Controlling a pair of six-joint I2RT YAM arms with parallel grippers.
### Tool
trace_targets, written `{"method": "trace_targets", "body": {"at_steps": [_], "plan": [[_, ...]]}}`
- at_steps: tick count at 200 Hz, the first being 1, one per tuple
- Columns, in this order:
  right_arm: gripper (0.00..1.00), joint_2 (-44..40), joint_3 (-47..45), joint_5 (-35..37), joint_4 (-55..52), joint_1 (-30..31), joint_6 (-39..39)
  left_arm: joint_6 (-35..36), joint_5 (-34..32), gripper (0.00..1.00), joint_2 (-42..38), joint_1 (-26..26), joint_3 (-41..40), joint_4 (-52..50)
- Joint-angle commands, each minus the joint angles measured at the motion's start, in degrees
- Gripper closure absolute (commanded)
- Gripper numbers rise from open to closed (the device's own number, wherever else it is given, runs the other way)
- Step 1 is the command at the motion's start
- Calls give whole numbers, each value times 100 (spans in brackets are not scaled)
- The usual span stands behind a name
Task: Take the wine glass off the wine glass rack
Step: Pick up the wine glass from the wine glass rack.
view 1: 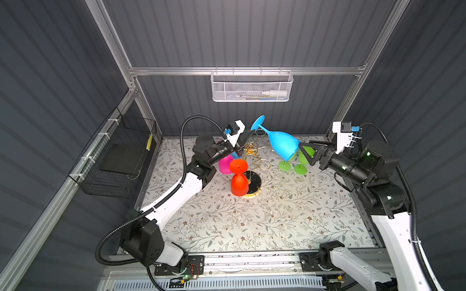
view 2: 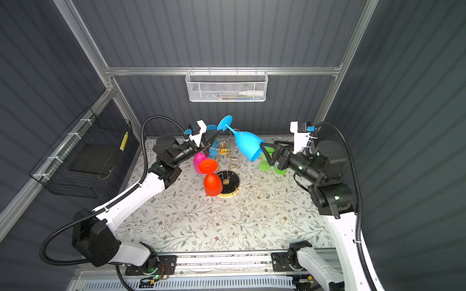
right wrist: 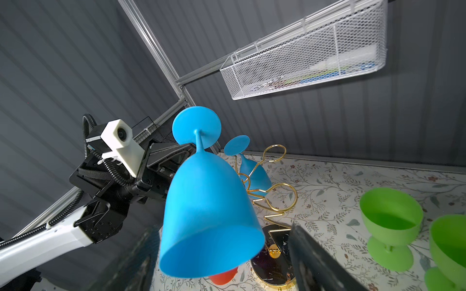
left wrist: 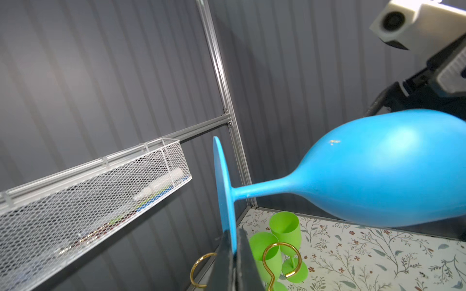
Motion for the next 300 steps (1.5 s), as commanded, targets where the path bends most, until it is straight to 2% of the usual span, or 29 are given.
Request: {"method": "trace_targets", "body": {"at_steps": [1,60,94,129,159,177,201,216,232,268,300], "plan": [[25,-91,-223,-297,323,-86,433,-636,-289,100,-194,-34,-114,-116],[38,61,-458,-501,662,-73,831,-854,-276,100,-234,-30,-195,-118],[46,282,-506,-471,943,165,980,-929,-253,100,-238,-34,-207,-110],[58,479,-487,-240,1019,431,936,-999,-241,100,-256,-34,-174,-140],[75,610,-472,-167,1115,532,944,-1058,-193,100,-262,-34,-134,-180],[80,657,-453,-150,1102,551,914,-1070,-204,100,-278,-34,-136,-187],[78,623,-409,-77,983,551,829,-1054,-273,100,-300,-33,-119,-240],[65,509,-342,84,763,551,711,-1057,-373,100,-294,-34,-97,-295],[57,333,-309,320,520,543,571,-1070,-493,100,-298,-34,-86,-346],[57,46,-292,557,80,451,425,-1148,-448,100,-308,-25,-29,-396],[57,45,-341,551,101,393,439,-1175,-356,100,-339,-16,-8,-436]]}}
